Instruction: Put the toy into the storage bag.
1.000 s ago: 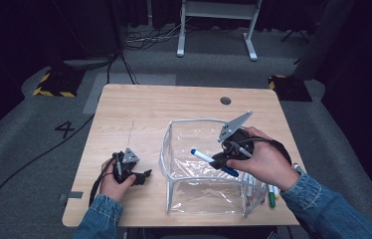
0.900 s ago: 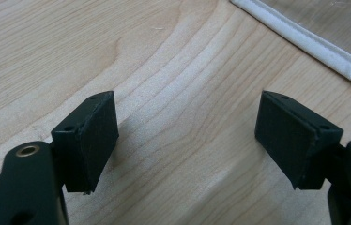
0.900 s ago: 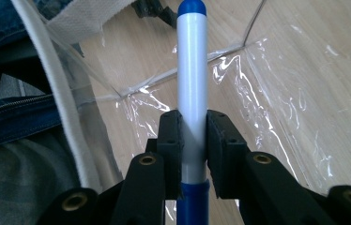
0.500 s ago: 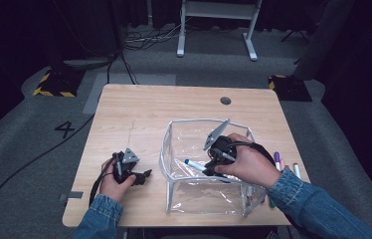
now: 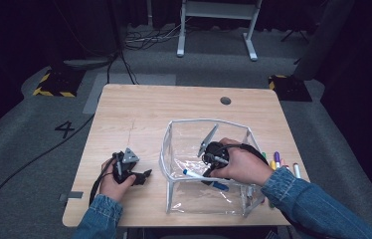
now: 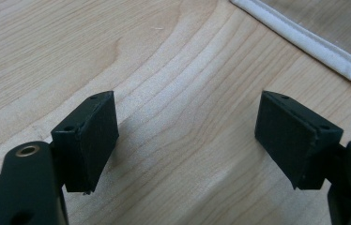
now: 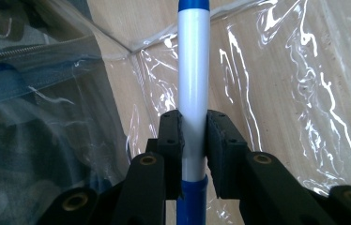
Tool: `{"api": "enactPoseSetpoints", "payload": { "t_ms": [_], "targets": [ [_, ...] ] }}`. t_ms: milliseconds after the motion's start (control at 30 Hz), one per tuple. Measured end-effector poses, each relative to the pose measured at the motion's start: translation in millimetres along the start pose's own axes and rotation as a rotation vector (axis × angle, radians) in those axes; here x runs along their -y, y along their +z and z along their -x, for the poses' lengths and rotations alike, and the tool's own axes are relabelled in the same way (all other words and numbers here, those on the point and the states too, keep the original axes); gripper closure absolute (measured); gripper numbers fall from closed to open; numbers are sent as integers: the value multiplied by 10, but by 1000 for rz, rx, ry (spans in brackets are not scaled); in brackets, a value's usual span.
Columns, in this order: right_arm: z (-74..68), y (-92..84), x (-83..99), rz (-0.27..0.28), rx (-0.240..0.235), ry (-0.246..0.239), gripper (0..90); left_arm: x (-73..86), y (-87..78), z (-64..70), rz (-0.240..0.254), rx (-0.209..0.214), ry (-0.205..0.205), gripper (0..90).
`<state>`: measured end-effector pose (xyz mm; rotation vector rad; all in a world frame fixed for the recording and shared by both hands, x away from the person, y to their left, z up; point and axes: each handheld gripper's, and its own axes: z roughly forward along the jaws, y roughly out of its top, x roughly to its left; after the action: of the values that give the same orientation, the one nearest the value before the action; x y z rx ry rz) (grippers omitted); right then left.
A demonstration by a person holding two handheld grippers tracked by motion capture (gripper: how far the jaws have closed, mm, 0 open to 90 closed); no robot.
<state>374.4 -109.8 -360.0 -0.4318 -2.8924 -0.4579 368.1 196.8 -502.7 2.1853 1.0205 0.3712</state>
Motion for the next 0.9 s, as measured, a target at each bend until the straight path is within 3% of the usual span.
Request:
{"api": "enactPoseSetpoints", "payload": {
  "t_ms": [233, 367, 667, 900],
  "targets": [
    [29, 105, -13, -51, -44, -13, 768, 0, 0, -1, 0, 1, 0, 218],
    [28, 192, -15, -107, -49, -14, 768, 0, 0, -1, 0, 1, 0, 217],
    [43, 297, -15, -156, -63, -44, 768, 0, 1, -2, -1, 2, 2, 214],
    [69, 379, -28, -223, -57, -40, 768, -1, 2, -2, 1, 1, 4, 214]
  ]
}}
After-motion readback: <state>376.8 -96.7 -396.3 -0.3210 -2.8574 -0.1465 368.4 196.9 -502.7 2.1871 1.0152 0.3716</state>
